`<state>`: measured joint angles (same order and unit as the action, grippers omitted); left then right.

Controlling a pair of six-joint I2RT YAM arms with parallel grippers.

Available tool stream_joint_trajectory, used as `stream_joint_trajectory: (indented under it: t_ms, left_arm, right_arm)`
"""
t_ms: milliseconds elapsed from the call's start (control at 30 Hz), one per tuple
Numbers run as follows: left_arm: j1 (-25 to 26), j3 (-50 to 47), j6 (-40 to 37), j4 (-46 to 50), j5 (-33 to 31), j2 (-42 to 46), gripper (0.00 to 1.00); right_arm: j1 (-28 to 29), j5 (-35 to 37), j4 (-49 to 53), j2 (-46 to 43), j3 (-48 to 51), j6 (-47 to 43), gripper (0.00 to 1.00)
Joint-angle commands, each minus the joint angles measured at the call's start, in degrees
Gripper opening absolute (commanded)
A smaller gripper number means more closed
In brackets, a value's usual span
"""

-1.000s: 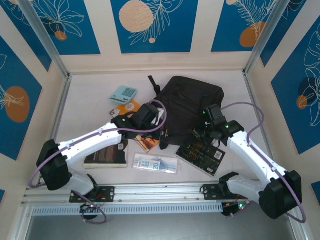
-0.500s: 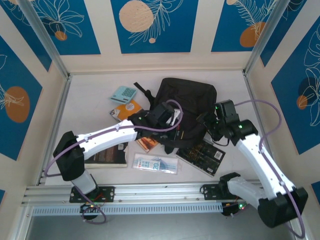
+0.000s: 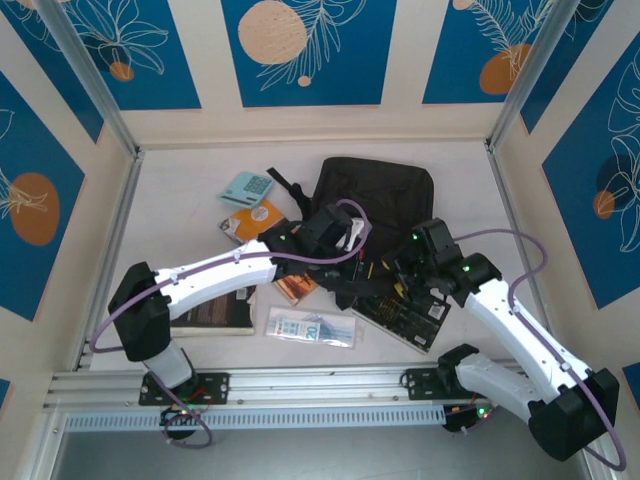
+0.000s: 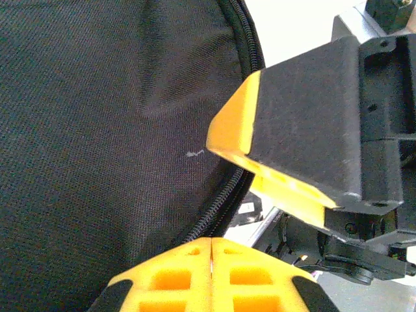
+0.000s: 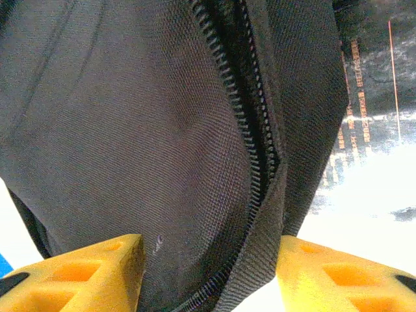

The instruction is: Pack books, pencil case, and school supplies into a backpack

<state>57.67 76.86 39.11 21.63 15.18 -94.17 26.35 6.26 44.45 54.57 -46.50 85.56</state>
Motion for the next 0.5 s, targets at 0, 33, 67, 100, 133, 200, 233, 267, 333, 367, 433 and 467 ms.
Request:
stream_joint_trajectory:
  t_ms: [0,33,67,100,133,200,233,267,333,367,433,467]
  left_arm:
    - [0.69,-0.83,-0.24,-0.66,-0.56,2.93,0.00]
    - [0.67,-0.76,-0.50,-0.29,-1.11,3.11,0.00]
    - [0.65,-0.75,-0.75,0.30,-1.88,3.28,0.00]
    - [0.69,-0.75,-0.91,0.60,-2.28,3.36,0.00]
    - [0.55,-0.75,-1.01,0.85,-2.73,3.42,0.00]
    - [0.60,-0.75,-1.21,1.36,-3.29,3.38,0.00]
    - [0.48,-0.75,-1.29,1.58,-3.49,3.38,0.00]
    - [0.52,-0.83,-1.32,1.86,-3.72,3.38,0.00]
    - [0.38,-0.88,-1.57,2.51,-4.52,3.47,0.00]
    - [0.27,-0.97,-1.65,2.87,-4.78,3.63,0.00]
    - [-0.09,-1.51,-1.68,3.01,-5.02,4.03,0.00]
    - [-0.31,-1.70,-1.68,3.30,-5.23,4.32,0.00]
  right_arm:
    - [0.98,2.10,0.63,0.36,-0.65,2.96,0.43]
    - [0.98,2.09,0.55,0.36,-0.25,2.90,0.40]
    - [1.07,2.42,0.77,0.32,0.11,2.73,0.38]
    - [1.08,2.76,0.68,0.32,0.40,2.60,0.37]
    - [1.07,3.03,0.58,0.39,0.90,2.19,0.37]
    - [1.07,2.98,0.20,0.52,1.90,1.92,0.34]
    - [1.07,3.04,0.02,0.55,2.51,1.46,0.30]
    - [1.00,3.18,0.14,0.70,2.92,1.22,0.28]
    - [0.75,3.07,-0.03,0.83,3.78,0.69,0.20]
    - [0.66,3.05,0.01,0.88,4.12,0.42,0.17]
    - [0.27,3.19,0.22,0.90,4.48,-0.26,0.12]
    - [-0.01,3.14,0.20,0.97,4.57,-0.82,0.11]
